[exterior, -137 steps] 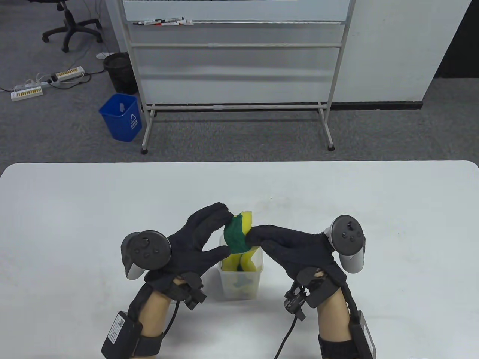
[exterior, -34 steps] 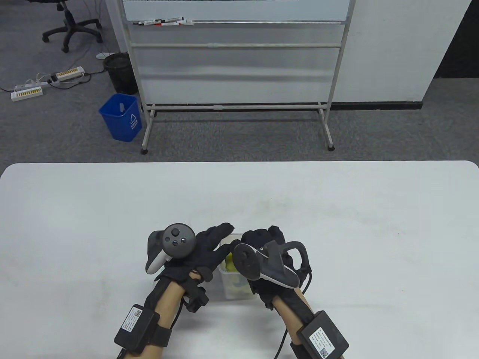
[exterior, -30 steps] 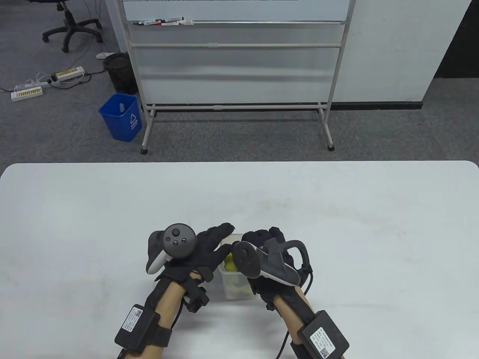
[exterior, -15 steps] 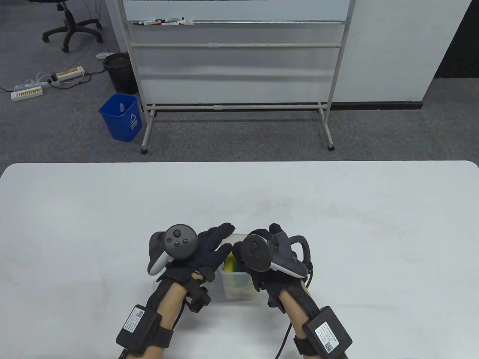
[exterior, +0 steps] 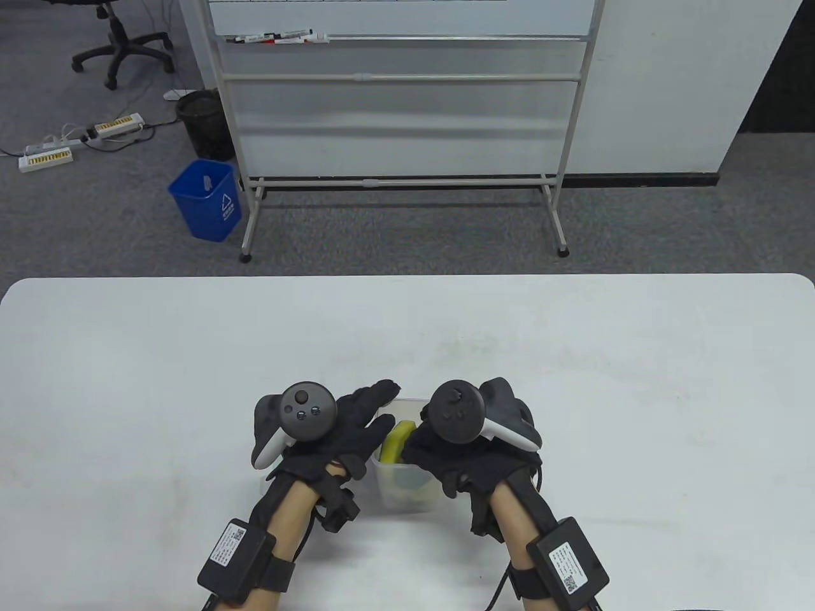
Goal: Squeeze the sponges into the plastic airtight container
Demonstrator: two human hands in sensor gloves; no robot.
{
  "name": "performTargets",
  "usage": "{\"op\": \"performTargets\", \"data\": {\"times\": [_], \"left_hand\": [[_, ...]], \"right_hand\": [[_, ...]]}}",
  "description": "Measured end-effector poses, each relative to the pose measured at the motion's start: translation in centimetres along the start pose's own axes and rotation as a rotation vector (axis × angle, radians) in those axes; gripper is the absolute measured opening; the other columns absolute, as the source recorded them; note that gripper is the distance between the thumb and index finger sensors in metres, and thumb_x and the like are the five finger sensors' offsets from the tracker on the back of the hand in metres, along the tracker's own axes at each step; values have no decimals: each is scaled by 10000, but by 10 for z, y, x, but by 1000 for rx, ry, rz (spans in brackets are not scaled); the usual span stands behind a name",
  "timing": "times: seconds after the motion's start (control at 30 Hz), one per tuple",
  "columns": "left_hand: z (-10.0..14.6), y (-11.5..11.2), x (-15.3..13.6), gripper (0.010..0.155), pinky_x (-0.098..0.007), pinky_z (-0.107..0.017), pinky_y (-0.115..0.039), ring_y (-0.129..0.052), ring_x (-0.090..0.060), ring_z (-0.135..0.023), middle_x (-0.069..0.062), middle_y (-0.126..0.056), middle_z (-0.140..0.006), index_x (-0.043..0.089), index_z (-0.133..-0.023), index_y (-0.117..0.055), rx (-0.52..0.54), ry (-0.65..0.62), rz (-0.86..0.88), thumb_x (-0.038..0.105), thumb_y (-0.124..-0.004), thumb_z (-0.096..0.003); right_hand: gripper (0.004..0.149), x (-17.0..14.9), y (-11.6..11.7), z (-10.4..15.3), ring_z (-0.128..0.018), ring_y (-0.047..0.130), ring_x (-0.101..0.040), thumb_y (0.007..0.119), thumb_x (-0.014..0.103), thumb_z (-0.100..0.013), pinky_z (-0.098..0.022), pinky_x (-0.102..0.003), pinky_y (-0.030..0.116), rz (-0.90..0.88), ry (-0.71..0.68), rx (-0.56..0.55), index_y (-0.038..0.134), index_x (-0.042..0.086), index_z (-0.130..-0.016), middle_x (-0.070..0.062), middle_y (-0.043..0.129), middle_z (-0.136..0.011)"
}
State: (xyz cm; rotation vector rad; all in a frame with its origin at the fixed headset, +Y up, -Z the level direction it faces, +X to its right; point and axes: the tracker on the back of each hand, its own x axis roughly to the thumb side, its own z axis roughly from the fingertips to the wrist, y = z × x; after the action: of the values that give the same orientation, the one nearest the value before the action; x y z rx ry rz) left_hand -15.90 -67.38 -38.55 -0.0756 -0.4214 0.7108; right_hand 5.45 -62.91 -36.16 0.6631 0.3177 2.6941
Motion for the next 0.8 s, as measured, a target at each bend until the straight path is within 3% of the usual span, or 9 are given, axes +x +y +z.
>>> {"op": "performTargets", "data": {"times": [0.1, 0.13, 0.17, 0.3, 0.4, 0.5, 0.67, 0.8], "left_hand": [[0, 0, 0, 651, -648, -720, -631, -669, -390, -1055, -60, -675, -1166, 287, -1108, -522, -5, 3, 7, 550, -647, -525], [0, 0, 0, 651, -648, -721, -630, -669, -389, -1055, -58, -676, -1165, 288, -1108, -522, -5, 3, 8, 551, -646, -526], [0, 0, 0, 652, -648, -721, -630, -668, -388, -1056, -58, -673, -1167, 286, -1109, -520, -5, 3, 8, 550, -645, -526], [0, -1, 0, 652, -648, -721, -631, -670, -388, -1055, -74, -675, -1164, 286, -1109, -516, -6, 2, 19, 548, -644, -526], [0, -1, 0, 650, -650, -719, -630, -669, -390, -1054, -75, -676, -1163, 287, -1109, -518, -6, 2, 19, 547, -643, -527], [0, 0, 0, 651, -647, -721, -630, -669, -387, -1056, -77, -675, -1164, 288, -1110, -517, -5, 2, 15, 550, -642, -527], [0, 0, -1, 652, -647, -720, -630, -667, -390, -1055, -78, -671, -1166, 296, -1111, -519, -5, 2, 7, 556, -639, -525], [0, 0, -1, 650, -646, -720, -632, -667, -392, -1055, -82, -666, -1167, 302, -1112, -516, -3, 2, 0, 559, -633, -526]], "right_hand": [[613, 0, 2, -1, -1068, 558, -163, 679, 581, -445, -774, -697, 362, -4, -3, 29, 998, 197, -801, 17, 870, -1045], [752, 0, 4, -1, -1074, 527, -164, 526, 646, -444, -773, -695, 349, -15, 0, 40, 1006, 190, -799, 15, 829, -1077], [800, 1, 6, -1, -1074, 514, -169, 481, 654, -440, -771, -699, 337, -31, 12, 36, 1016, 175, -794, 9, 818, -1086], [875, 10, 18, -6, -1070, 468, -158, 431, 670, -417, -772, -702, 282, 93, 63, 45, 1049, 150, -753, 41, 748, -1128], [870, 15, 20, -7, -1067, 481, -149, 425, 672, -414, -772, -703, 282, 169, 93, 43, 1060, 170, -734, 68, 727, -1136], [852, 12, 19, -6, -1066, 490, -159, 452, 668, -428, -773, -701, 285, 116, 73, 37, 1049, 143, -733, 53, 736, -1125], [744, 13, 1, 3, -1018, 737, -281, 605, 618, -461, -753, -703, 437, 11, -23, -95, 1048, 63, -681, -41, 928, -956], [709, 9, -12, 14, -992, 774, -312, 637, 602, -464, -744, -694, 483, -53, -48, -169, 1045, 71, -696, -63, 933, -950]]}}
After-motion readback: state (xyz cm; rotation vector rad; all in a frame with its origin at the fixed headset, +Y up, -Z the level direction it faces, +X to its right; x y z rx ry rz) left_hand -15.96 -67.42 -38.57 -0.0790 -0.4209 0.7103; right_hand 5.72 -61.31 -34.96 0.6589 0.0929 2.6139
